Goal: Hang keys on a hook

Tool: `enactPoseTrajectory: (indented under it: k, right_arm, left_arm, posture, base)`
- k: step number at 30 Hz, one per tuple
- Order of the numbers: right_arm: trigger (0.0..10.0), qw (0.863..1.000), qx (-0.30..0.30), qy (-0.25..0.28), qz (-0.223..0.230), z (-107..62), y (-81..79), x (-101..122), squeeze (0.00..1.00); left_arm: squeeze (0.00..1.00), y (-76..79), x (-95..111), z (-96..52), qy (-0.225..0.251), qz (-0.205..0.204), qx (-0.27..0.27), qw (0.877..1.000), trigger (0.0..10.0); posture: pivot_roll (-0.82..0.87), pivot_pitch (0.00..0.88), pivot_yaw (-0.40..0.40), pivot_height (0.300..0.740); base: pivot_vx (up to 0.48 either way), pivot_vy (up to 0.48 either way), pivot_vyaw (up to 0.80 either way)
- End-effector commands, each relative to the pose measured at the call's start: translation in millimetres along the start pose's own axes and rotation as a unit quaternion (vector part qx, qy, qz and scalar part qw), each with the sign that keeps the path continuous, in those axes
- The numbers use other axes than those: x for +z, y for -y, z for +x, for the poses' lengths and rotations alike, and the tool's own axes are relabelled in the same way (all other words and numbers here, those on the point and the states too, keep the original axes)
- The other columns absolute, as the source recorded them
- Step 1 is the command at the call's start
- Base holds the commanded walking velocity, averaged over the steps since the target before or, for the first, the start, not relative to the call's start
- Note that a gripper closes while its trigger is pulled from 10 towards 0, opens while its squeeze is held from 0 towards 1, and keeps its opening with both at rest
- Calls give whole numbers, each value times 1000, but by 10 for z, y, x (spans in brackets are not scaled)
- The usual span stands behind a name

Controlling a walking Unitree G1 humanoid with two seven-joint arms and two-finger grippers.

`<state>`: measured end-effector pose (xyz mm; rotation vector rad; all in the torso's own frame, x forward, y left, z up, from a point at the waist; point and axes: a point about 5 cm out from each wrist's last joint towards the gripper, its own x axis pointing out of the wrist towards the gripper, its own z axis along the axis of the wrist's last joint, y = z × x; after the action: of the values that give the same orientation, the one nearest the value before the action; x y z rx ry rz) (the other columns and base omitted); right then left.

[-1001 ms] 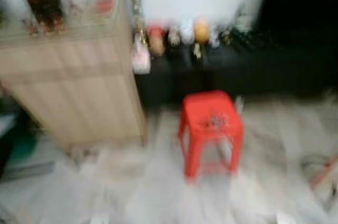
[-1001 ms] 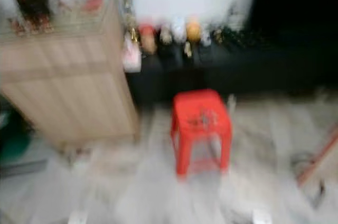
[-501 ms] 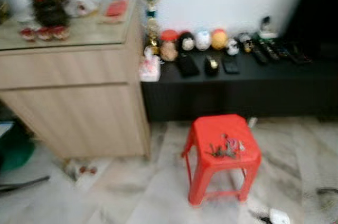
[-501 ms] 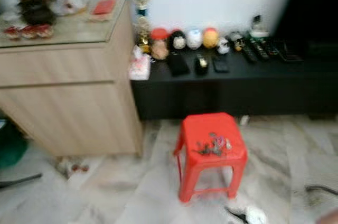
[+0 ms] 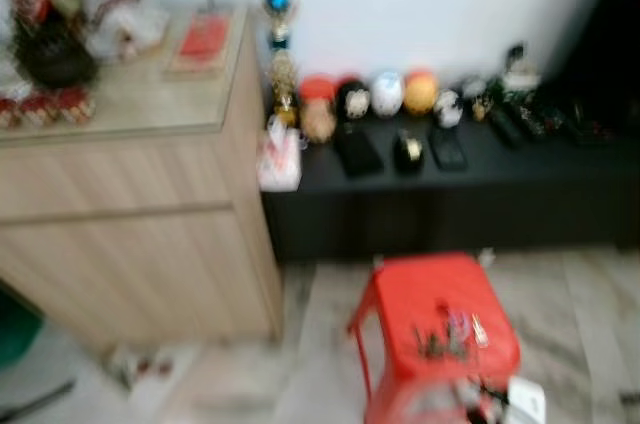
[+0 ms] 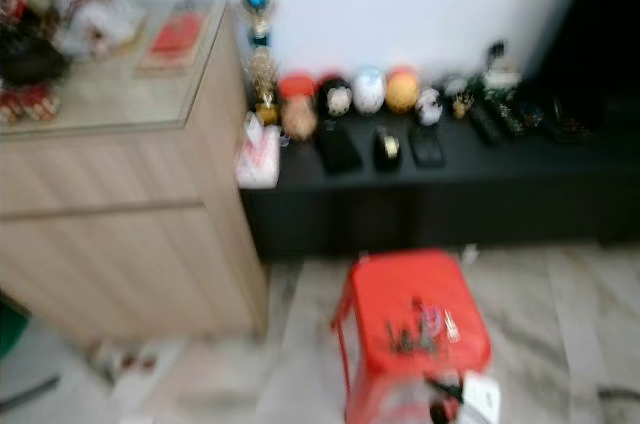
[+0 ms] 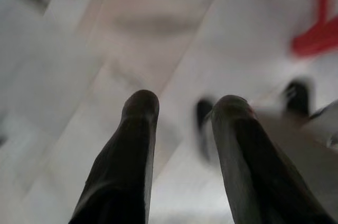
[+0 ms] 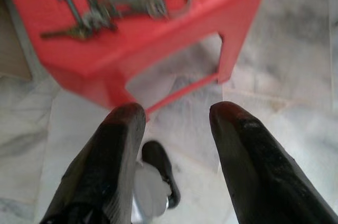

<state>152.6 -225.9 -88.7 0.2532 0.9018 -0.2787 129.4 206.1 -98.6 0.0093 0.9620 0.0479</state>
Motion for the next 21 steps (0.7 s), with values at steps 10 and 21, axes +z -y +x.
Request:
enactPoseTrajectory:
  k: [10,21]
  right_arm:
    - [10000,1000,-7,-24,2,-44,61,-154,0]
    - [10000,999,-2,-35,2,-93,-74,-374,0]
  left_arm:
    - [0,-159,-218,-87,-35,-5,29,999,10000]
    - [0,-184,-217,-96,-29,5,29,999,10000]
  posture:
    - [-69,0,-17,740]
    - [-81,0,3,740]
  base:
    - [0,-66,0]
    - [0,-403,0]
